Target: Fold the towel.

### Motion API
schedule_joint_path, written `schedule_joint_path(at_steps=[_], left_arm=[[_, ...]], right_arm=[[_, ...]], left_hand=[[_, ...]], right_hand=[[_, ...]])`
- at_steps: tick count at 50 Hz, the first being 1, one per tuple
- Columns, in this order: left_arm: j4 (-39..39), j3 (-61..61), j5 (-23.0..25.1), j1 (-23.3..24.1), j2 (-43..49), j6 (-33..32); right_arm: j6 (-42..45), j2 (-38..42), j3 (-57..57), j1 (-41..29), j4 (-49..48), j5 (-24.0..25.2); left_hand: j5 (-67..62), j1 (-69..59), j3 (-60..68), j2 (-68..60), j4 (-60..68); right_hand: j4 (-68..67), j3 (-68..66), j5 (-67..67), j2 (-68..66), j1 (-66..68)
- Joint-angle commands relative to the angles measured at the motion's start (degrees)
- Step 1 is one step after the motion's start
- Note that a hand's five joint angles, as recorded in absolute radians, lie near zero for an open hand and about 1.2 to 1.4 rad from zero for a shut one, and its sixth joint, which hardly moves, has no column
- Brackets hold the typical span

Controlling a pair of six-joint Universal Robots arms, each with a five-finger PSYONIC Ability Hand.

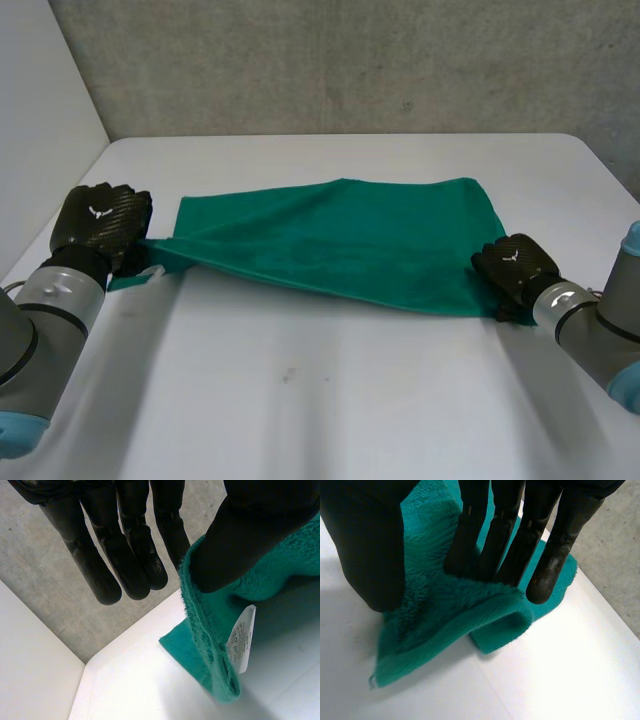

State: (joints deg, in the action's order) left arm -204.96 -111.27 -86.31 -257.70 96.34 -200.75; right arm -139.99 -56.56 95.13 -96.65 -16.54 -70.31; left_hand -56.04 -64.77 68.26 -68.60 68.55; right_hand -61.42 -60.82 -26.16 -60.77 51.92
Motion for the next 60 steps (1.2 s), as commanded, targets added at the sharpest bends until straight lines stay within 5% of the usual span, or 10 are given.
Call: schedule_joint_path(at_steps=[1, 21, 28, 33, 49, 54, 60], left_arm=[[0.0, 0.1, 0.0, 0.0, 0.9, -0.1], [0.2, 0.3, -0.1, -1.2, 1.5, -0.4], [0.2, 0.2, -0.1, -0.5, 1.6, -0.4], [0.2, 0.0, -0.1, -0.4, 1.7, -0.3], [0.1, 0.1, 0.0, -0.7, 1.8, -0.4], [0.2, 0.1, 0.0, -0.7, 1.8, -0.4], [1.6, -0.7, -0.3, -0.6, 1.2, -0.9]], right_arm=[[-0.1, 1.1, -2.6, 0.0, 0.6, -0.3], [-10.9, -4.7, -5.2, 0.7, 11.4, -0.1], [-11.7, -3.8, -4.0, 0.8, 11.9, 4.5], [-11.7, -1.4, -4.2, 0.8, 11.6, 4.6], [-9.4, 0.0, -4.4, 0.9, 11.4, 4.3], [-9.3, 0.0, -4.2, 1.1, 10.7, 4.3], [-9.2, -0.1, -4.6, 1.2, 11.3, 3.0]], left_hand=[[-14.0, -15.2, 11.7, -11.4, 11.4], [-14.0, -15.2, 11.7, -11.4, 11.4], [-14.0, -15.2, 11.7, -11.4, 11.4], [-14.0, -15.2, 11.7, -11.4, 11.4], [-14.0, -15.2, 11.7, -11.4, 11.4], [-14.0, -15.2, 11.7, -11.4, 11.4], [-14.0, -15.2, 11.7, -11.4, 11.4]], right_hand=[[-18.6, -19.2, -43.8, -19.2, 28.1], [-18.6, -19.2, -43.8, -19.2, 28.1], [9.2, 8.6, -16.0, 8.6, 0.3], [12.3, 11.7, -12.9, 11.7, -2.8], [11.0, 10.4, -14.3, 10.3, -1.5], [-18.6, -19.1, -43.8, -19.2, 28.1], [-18.6, -19.2, -43.8, -19.2, 28.1]])
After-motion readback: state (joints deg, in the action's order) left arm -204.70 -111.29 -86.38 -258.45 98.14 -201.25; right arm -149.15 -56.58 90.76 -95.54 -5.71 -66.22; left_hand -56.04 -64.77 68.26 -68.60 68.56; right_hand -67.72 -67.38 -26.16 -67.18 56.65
